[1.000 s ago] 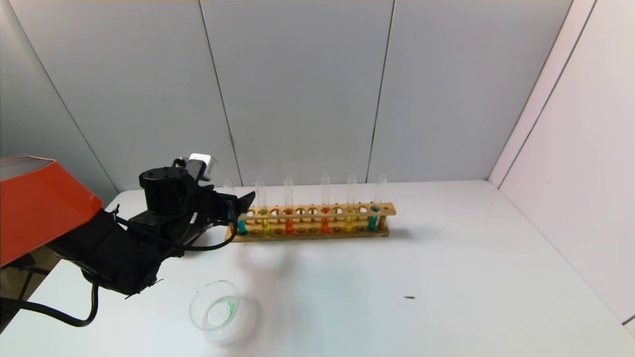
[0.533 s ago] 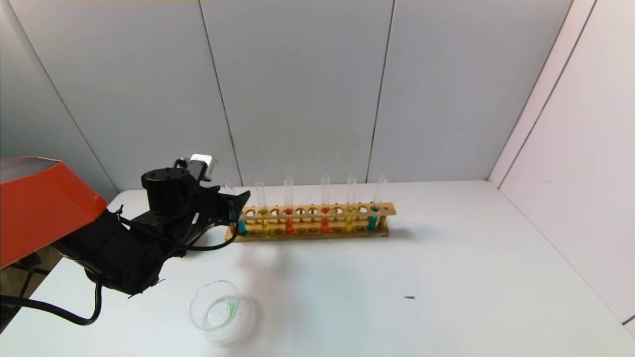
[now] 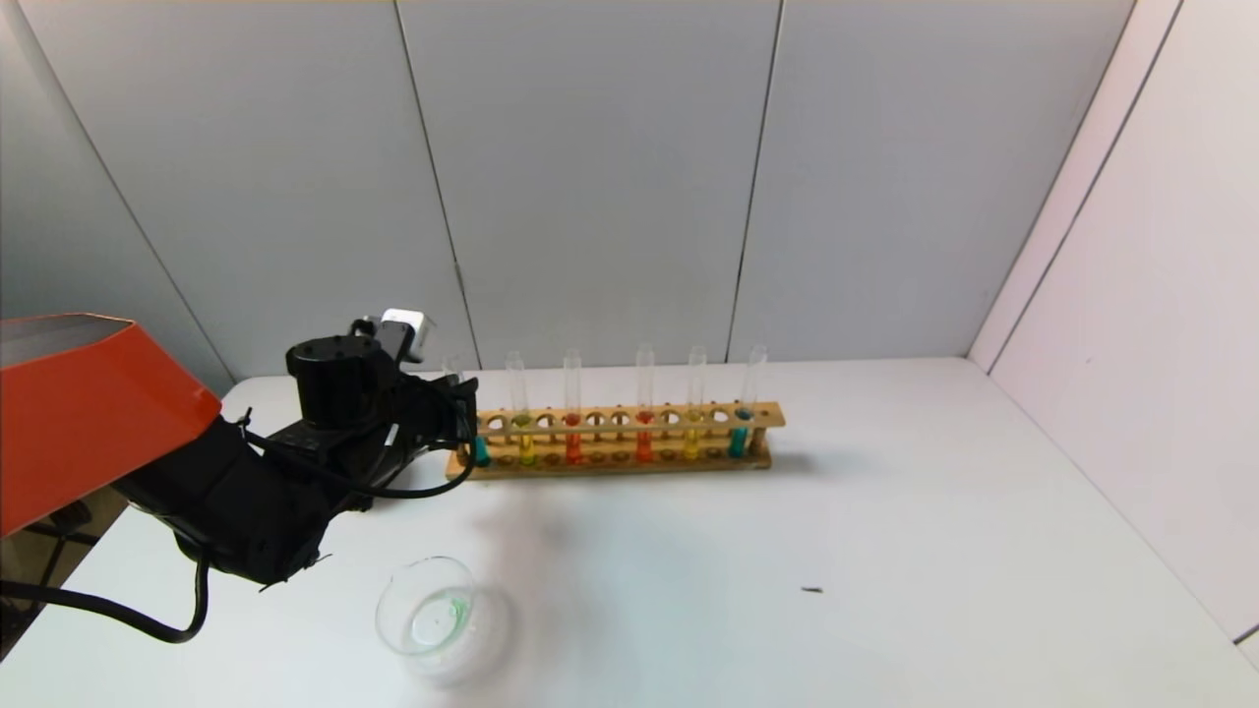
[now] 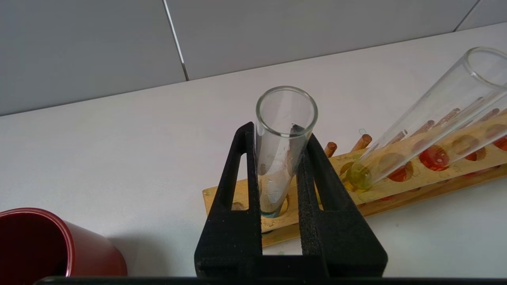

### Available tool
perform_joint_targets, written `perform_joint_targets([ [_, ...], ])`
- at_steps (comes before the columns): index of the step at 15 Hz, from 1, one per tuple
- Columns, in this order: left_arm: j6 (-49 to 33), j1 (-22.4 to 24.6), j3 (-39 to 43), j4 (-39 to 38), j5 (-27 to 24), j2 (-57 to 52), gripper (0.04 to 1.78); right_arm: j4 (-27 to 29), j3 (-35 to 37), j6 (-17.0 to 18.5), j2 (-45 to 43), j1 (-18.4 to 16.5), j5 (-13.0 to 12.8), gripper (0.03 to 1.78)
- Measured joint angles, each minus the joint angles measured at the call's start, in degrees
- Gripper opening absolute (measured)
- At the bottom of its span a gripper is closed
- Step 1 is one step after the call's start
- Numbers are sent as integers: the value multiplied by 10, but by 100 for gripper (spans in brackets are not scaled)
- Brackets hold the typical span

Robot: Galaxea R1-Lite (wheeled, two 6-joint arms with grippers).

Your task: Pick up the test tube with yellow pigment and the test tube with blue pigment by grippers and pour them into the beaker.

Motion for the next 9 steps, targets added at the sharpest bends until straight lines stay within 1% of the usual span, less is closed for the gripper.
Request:
perform_joint_targets([
  [6, 1, 0, 1, 2, 0, -3, 31, 0, 0, 0, 0, 0, 0, 170],
  [9, 1, 0, 0, 16, 1, -13, 31, 0, 0, 0, 0, 0, 0, 170],
])
